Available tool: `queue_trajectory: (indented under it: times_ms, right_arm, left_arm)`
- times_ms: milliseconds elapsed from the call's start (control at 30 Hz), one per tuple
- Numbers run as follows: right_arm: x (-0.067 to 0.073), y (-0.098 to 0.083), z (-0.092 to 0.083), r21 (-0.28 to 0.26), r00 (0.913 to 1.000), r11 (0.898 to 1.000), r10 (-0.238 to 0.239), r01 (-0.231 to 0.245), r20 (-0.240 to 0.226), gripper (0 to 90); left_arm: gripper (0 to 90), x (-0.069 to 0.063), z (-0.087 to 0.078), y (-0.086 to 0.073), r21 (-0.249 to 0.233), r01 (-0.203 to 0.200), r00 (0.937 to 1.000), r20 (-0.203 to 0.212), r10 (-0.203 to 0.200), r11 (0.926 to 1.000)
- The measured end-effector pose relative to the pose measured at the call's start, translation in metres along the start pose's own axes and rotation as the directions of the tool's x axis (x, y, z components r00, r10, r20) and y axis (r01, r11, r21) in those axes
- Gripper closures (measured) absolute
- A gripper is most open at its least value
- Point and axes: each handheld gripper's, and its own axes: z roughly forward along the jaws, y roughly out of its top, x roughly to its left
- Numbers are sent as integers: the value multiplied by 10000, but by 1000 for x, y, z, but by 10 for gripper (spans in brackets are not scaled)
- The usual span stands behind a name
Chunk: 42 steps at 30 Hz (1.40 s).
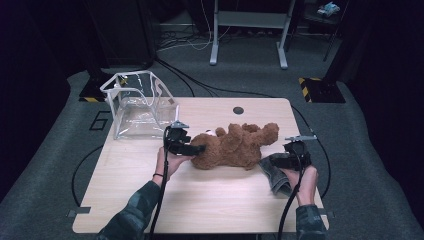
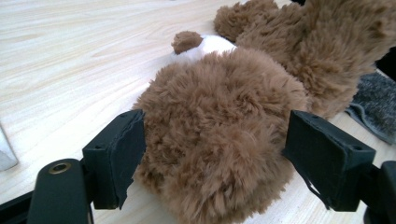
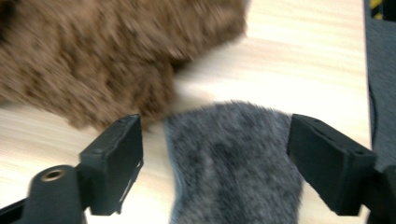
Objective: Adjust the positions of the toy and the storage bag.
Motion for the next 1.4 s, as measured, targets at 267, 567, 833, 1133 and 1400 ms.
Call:
queue_trajectory:
  times_ms: [267, 567, 833, 1133, 1400]
  right_arm:
    - [8, 26, 6, -178, 9977, 9994, -322, 312, -596, 115]
    - [3, 61, 22, 119, 9924, 9999, 110, -97, -1223, 138]
    - [-4, 72, 40, 477, 9889, 9984, 354, -288, -1446, 438]
    - [2, 63, 35, -305, 9892, 9995, 58, -104, -1461, 679]
    - [9, 72, 8, -1204, 9901, 9920, -537, 381, -1297, 689]
  left_arm:
    - [199, 3, 9, -7, 548, 145, 9997, 173, -155, 9984]
    - [374, 5, 15, -11, 960, -50, 9993, 361, 15, 9954]
    - [563, 5, 16, -13, 1007, -379, 9986, 416, 338, 9942]
    - [677, 2, 10, -13, 516, -1017, 9945, 319, 1002, 9935]
    - [684, 4, -3, 5, -74, -1261, 9919, 109, 1262, 9920]
